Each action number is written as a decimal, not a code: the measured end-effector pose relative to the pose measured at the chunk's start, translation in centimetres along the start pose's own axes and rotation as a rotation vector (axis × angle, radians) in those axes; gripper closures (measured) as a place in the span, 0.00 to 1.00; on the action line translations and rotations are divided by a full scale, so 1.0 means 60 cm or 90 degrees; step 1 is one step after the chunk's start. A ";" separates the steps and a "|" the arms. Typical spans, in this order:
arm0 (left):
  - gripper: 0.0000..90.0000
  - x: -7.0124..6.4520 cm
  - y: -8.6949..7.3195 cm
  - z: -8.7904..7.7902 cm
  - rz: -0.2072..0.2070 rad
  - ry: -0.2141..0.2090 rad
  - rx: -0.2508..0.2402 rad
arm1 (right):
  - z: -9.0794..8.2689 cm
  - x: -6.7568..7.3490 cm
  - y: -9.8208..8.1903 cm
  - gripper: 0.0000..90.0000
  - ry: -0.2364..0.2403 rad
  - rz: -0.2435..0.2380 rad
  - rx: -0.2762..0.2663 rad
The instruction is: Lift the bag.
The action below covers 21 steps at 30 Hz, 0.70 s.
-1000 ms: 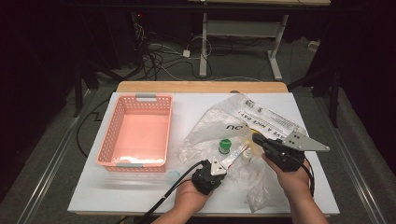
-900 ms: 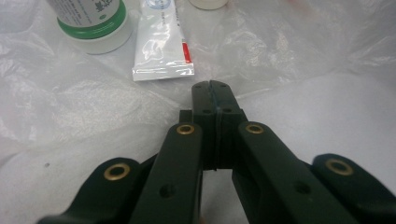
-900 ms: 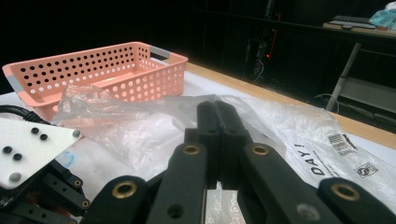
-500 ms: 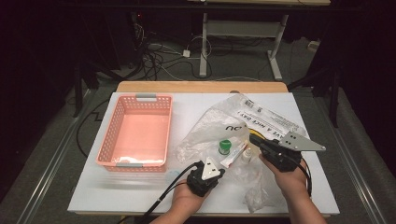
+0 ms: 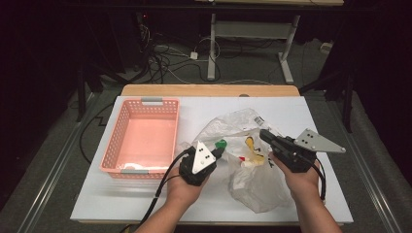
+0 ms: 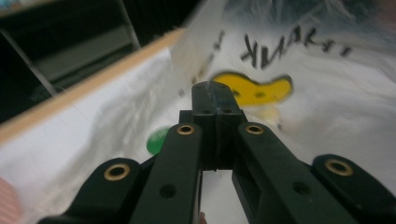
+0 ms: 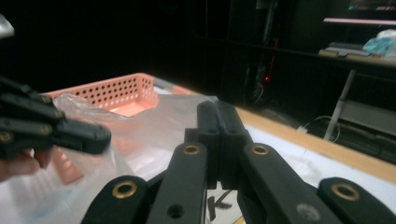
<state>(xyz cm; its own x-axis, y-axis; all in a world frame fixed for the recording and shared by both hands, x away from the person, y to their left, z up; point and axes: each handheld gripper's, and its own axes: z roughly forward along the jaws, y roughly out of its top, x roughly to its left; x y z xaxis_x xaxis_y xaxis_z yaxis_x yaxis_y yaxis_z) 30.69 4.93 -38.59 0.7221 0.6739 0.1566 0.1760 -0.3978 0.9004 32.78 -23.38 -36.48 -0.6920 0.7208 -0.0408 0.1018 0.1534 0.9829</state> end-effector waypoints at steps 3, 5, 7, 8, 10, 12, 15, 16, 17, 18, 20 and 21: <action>0.99 0.016 0.035 -0.003 0.019 0.015 -0.028 | 0.009 -0.006 0.015 1.00 -0.010 0.003 -0.014; 0.99 0.026 0.057 -0.001 0.020 0.022 -0.049 | 0.013 -0.013 0.025 1.00 -0.019 0.008 -0.025; 0.99 0.036 0.081 0.002 0.025 0.032 -0.066 | 0.016 -0.023 0.037 1.00 -0.028 0.008 -0.038; 0.99 0.041 0.093 0.003 0.028 0.035 -0.075 | 0.017 -0.027 0.043 1.00 -0.034 0.011 -0.044; 0.99 0.050 0.120 0.008 0.031 0.045 -0.099 | 0.017 -0.036 0.056 1.00 -0.047 0.011 -0.055; 0.99 0.058 0.140 0.012 0.033 0.049 -0.111 | 0.017 -0.048 0.071 1.00 -0.062 0.013 -0.073; 0.99 0.070 0.172 0.017 0.036 0.058 -0.135 | 0.016 -0.062 0.090 1.00 -0.081 0.016 -0.088; 0.99 0.075 0.184 0.017 0.036 0.060 -0.143 | 0.015 -0.067 0.098 1.00 -0.089 0.019 -0.095; 0.99 0.078 0.195 0.017 0.033 0.063 -0.154 | 0.013 -0.072 0.106 1.00 -0.096 0.019 -0.102; 0.99 0.082 0.206 0.016 0.034 0.066 -0.162 | 0.011 -0.078 0.114 1.00 -0.102 0.015 -0.108; 0.99 0.087 0.229 0.017 0.040 0.073 -0.175 | 0.007 -0.089 0.130 1.00 -0.118 0.014 -0.117; 0.99 0.089 0.236 0.018 0.043 0.076 -0.178 | 0.004 -0.095 0.140 1.00 -0.126 0.015 -0.125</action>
<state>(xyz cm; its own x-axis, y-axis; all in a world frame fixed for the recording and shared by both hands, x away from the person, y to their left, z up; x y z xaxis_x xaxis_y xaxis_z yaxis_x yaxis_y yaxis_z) 37.74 2.25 -25.44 0.6387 0.7271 0.2517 -0.0728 -0.2686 0.9605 37.77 -26.04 -28.05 -0.5357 0.8438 -0.0332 -0.0383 0.0149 0.9992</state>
